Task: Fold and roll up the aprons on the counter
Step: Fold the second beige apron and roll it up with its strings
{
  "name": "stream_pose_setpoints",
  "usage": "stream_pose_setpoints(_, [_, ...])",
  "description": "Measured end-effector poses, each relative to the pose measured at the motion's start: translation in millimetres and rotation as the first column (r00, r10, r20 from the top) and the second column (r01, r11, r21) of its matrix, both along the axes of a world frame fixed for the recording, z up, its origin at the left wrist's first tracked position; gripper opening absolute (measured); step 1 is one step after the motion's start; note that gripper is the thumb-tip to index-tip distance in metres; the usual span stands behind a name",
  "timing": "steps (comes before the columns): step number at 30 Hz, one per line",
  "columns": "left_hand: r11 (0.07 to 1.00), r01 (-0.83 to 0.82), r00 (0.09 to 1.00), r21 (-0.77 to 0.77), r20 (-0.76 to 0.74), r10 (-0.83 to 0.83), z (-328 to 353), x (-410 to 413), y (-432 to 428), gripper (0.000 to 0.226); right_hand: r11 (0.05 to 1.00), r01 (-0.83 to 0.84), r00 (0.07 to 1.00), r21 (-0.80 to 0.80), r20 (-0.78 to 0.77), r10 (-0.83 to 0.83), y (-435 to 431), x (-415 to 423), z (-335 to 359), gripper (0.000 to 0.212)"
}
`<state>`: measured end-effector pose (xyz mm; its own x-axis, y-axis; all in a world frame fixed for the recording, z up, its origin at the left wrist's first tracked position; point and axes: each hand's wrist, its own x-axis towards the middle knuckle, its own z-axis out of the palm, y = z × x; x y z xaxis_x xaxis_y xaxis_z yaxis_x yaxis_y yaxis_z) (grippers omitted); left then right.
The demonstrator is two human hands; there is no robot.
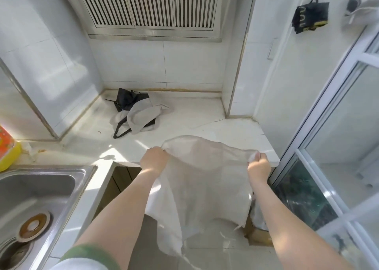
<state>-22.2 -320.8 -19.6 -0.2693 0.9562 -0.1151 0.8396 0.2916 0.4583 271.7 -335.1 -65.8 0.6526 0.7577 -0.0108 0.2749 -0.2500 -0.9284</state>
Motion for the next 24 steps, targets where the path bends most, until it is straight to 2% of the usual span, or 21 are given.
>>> stream_pose_setpoints(2, [0.999, 0.043, 0.999, -0.002, -0.004, -0.043, 4.9, 6.9, 3.5, 0.020, 0.997, -0.047, 0.999, 0.063, 0.004, 0.047, 4.7, -16.8, 7.5, 0.030])
stream_pose_setpoints(7, [0.987, 0.158, 0.983, -0.025, -0.090, -0.160, 17.1, 3.0, 22.4, 0.009, 0.981, -0.184, 0.981, 0.054, 0.063, 0.181, 24.0, -45.5, 16.4, 0.033])
stream_pose_setpoints(9, [0.974, 0.224, 0.971, 0.030, -0.094, -0.220, 18.9, -6.4, 32.1, 0.010, 0.978, -0.209, 0.958, -0.020, 0.195, 0.209, 30.4, -53.8, 17.8, 0.040])
stream_pose_setpoints(11, [0.957, 0.257, 0.954, 0.134, -0.196, -0.229, 18.6, -20.5, 47.2, 0.020, 0.962, -0.228, 0.895, -0.154, 0.355, 0.269, 38.0, -61.3, 21.1, 0.044])
stream_pose_setpoints(13, [0.930, 0.257, 0.916, 0.264, -0.374, -0.147, 18.0, -38.1, 63.6, 0.028, 0.950, -0.215, 0.855, -0.227, 0.426, 0.295, 49.0, -66.7, 28.3, 0.046])
stream_pose_setpoints(15, [0.881, 0.263, 0.839, 0.394, -0.545, -0.007, 18.2, -51.7, 83.3, 0.030, 0.949, -0.170, 0.818, -0.265, 0.499, 0.286, 64.5, -68.7, 35.3, 0.049])
stream_pose_setpoints(17, [0.865, 0.244, 0.766, 0.438, -0.634, 0.105, 30.8, -59.0, 102.8, 0.029, 0.946, -0.166, 0.769, -0.280, 0.564, 0.301, 85.9, -69.7, 35.6, 0.058])
stream_pose_setpoints(19, [0.911, 0.240, 0.752, 0.334, -0.658, 0.044, 37.6, -61.0, 128.0, 0.031, 0.935, -0.203, 0.740, -0.292, 0.580, 0.342, 107.8, -67.3, 32.6, 0.074])
stream_pose_setpoints(20, [0.955, 0.210, 0.741, 0.210, -0.671, -0.015, 41.8, -59.8, 139.2, 0.030, 0.926, -0.209, 0.714, -0.315, 0.598, 0.364, 118.7, -64.2, 31.3, 0.080])
stream_pose_setpoints(24, [0.977, 0.213, 0.644, -0.010, -0.750, -0.149, 41.6, -69.0, 194.0, 0.022, 0.853, -0.191, 0.626, -0.486, 0.609, 0.487, 172.6, -46.4, 21.8, 0.094])
